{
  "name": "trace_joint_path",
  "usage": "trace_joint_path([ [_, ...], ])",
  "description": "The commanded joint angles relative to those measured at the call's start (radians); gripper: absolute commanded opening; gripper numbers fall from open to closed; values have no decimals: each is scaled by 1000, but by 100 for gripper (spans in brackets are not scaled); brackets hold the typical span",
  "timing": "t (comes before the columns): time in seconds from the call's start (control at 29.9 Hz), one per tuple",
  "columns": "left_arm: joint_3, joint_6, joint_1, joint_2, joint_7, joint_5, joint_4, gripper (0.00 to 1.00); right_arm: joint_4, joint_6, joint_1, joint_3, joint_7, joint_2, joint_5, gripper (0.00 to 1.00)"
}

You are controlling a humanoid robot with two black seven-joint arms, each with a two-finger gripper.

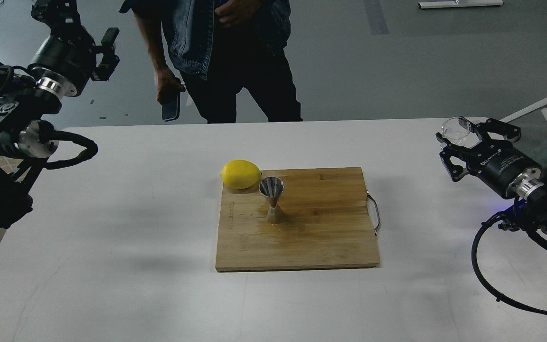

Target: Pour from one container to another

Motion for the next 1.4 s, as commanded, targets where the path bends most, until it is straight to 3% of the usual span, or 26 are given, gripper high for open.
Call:
trace_joint_path([
  [0.0,0,0,1,0,0,0,-1,98,1,-9,44,-48,-1,-2,0,42],
  [0.8,1,6,1,0,0,0,0,98,8,-4,360,-430,-6,52,21,42],
  [1.37,0,4,0,1,0,0,0,98,-1,24,376,-556,-6,209,1,43],
])
